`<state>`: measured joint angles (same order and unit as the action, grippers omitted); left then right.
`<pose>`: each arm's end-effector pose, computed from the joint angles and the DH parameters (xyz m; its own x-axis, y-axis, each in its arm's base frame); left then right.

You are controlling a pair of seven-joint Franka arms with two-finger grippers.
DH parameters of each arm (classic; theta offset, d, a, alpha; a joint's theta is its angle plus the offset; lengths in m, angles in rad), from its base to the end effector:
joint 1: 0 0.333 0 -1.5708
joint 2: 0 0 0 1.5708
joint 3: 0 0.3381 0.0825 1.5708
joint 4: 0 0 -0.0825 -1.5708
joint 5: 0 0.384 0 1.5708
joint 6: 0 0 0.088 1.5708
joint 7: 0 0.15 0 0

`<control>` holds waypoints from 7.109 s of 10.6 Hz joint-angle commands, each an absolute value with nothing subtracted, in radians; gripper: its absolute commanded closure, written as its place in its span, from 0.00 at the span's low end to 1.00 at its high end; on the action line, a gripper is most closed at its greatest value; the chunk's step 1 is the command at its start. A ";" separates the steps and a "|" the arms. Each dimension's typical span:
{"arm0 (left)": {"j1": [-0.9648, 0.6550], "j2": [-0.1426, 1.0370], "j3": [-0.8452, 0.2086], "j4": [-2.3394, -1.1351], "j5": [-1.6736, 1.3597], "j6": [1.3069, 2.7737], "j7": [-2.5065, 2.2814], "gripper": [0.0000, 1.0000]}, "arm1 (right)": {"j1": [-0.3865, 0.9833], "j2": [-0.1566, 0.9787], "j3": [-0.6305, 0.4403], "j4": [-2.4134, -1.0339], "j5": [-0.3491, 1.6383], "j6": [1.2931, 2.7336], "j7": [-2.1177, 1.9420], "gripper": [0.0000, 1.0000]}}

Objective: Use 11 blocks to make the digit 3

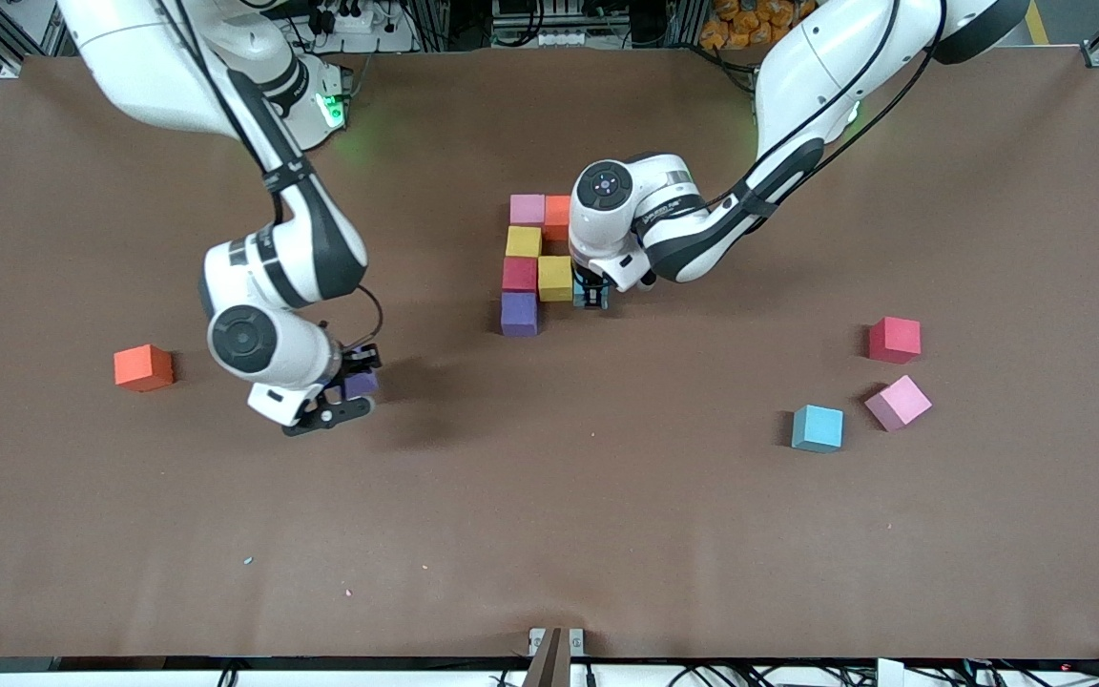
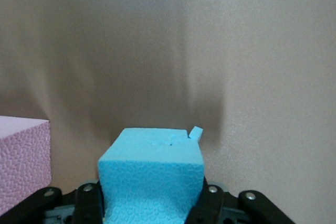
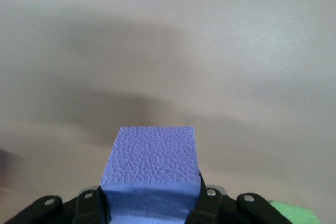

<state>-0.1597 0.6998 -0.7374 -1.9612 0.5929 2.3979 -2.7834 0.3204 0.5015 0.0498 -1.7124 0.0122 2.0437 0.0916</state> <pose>0.4022 -0.4679 0.1652 0.0255 0.9993 -0.0262 0.9978 -0.0271 -0.0598 0.6092 0.2352 0.2632 0.9496 0.2624 -0.1714 0.2633 -0.9645 -0.0181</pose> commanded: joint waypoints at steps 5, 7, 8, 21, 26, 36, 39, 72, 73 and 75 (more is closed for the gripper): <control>-0.183 0.706 -0.733 -1.951 0.643 2.402 -2.996 1.00 | 0.466 0.534 0.048 -1.620 0.179 2.020 0.291 0.86; -0.184 0.718 -0.732 -1.938 0.643 2.401 -2.994 1.00 | 0.517 0.558 0.046 -1.617 0.164 2.031 0.359 0.86; -0.198 0.718 -0.732 -1.931 0.637 2.401 -3.005 0.89 | 0.541 0.569 0.045 -1.603 0.160 2.033 0.405 0.86; -0.149 0.583 -0.802 -1.944 0.635 2.312 -2.976 0.00 | 0.594 0.788 0.041 -1.356 0.109 2.048 0.626 0.88; 0.121 0.558 -1.053 -1.944 0.634 2.209 -2.864 0.00 | 0.609 0.828 0.041 -1.318 0.112 2.046 0.604 0.88; 0.469 0.566 -1.068 -1.918 0.630 2.172 -2.231 0.00 | 0.627 0.851 0.048 -1.319 0.135 2.037 0.630 0.87; 0.488 0.588 -1.010 -1.867 0.630 2.169 -2.029 0.00 | 0.640 0.861 0.048 -1.324 0.135 2.040 0.629 0.86; 0.356 0.816 -0.627 -1.600 0.641 2.154 -0.287 0.00 | 0.542 0.663 0.038 -1.355 0.053 1.794 0.375 0.00; 0.356 0.821 -0.626 -1.598 0.643 2.155 -0.285 0.00 | 0.526 0.632 0.037 -1.356 0.019 1.773 0.339 0.00; 0.356 0.821 -0.626 -1.597 0.641 2.157 -0.288 0.90 | 0.471 0.524 0.037 -1.377 -0.025 1.706 0.245 0.00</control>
